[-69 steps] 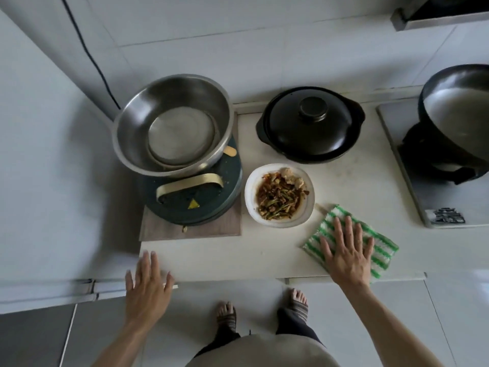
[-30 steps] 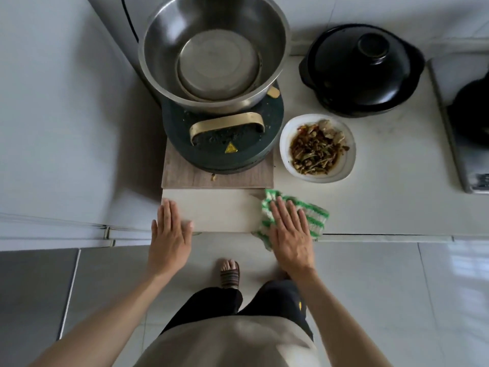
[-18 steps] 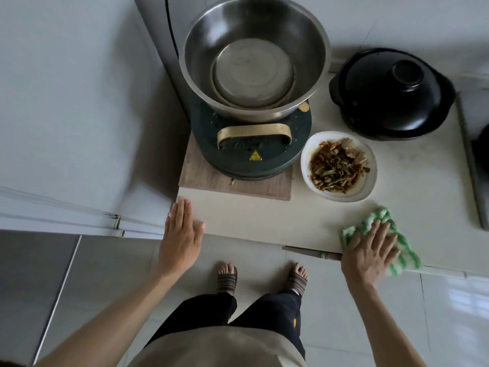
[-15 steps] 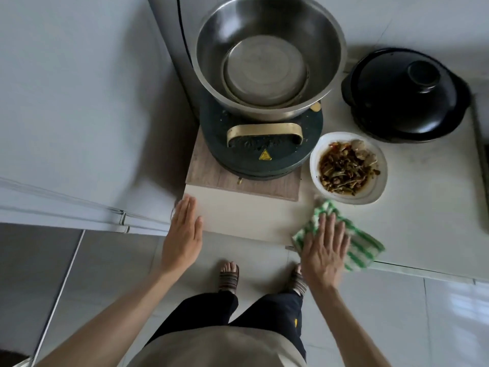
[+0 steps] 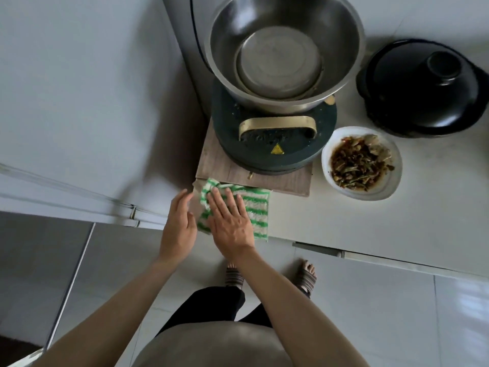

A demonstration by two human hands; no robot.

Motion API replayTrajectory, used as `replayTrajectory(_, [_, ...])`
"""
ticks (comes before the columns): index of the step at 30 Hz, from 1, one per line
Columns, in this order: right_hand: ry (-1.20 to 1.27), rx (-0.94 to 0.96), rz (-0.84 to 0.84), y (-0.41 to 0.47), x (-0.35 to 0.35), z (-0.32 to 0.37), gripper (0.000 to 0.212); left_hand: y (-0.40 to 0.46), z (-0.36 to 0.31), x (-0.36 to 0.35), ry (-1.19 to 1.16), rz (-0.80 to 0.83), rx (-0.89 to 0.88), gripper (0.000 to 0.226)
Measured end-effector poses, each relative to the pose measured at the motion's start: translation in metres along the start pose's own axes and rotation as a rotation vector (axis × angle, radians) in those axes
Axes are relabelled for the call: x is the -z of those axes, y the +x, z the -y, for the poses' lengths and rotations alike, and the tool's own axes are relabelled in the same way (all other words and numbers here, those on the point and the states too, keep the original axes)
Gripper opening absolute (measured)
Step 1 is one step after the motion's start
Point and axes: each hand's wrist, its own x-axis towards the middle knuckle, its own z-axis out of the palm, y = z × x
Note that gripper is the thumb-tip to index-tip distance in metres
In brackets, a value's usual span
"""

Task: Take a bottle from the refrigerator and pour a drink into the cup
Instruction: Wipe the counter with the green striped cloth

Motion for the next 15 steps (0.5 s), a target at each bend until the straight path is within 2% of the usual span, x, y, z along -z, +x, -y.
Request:
replayTrajectory(3, [-0.03, 0.218, 0.038, -0.012, 0.014, -0.041, 0.055, -0.008, -0.003, -0.008, 0.15, 0.047, -0.159, 0.061])
replayTrajectory(4, [-0.036, 0.242, 0.043, -0.023, 0.019, -0.061, 0.054, -0.01, -0.005, -0.011, 0.242, 0.077, -0.225, 0.066])
replayTrajectory(6, [-0.048, 0.153, 0.021, -0.059, 0.029, -0.107, 0.055, -0.016, -0.01, -0.019, 0.405, 0.182, -0.347, 0.073])
replayTrajectory(8, [-0.041, -0.051, -0.036, -0.111, 0.041, -0.153, 0.054, -0.02, -0.016, -0.028, 0.505, 0.258, -0.416, 0.073])
replayTrajectory(11, [0.044, -0.462, -0.15, -0.2, 0.06, -0.224, 0.055, -0.026, -0.025, -0.037, 0.562, 0.316, -0.391, 0.072])
replayTrajectory(13, [0.094, -0.753, -0.191, -0.24, 0.073, -0.264, 0.063, -0.027, -0.029, -0.041, 0.574, 0.325, -0.361, 0.072])
replayTrajectory(15, [0.152, -0.964, -0.221, -0.249, 0.08, -0.286, 0.075, -0.029, -0.031, -0.041, 0.581, 0.334, -0.335, 0.073])
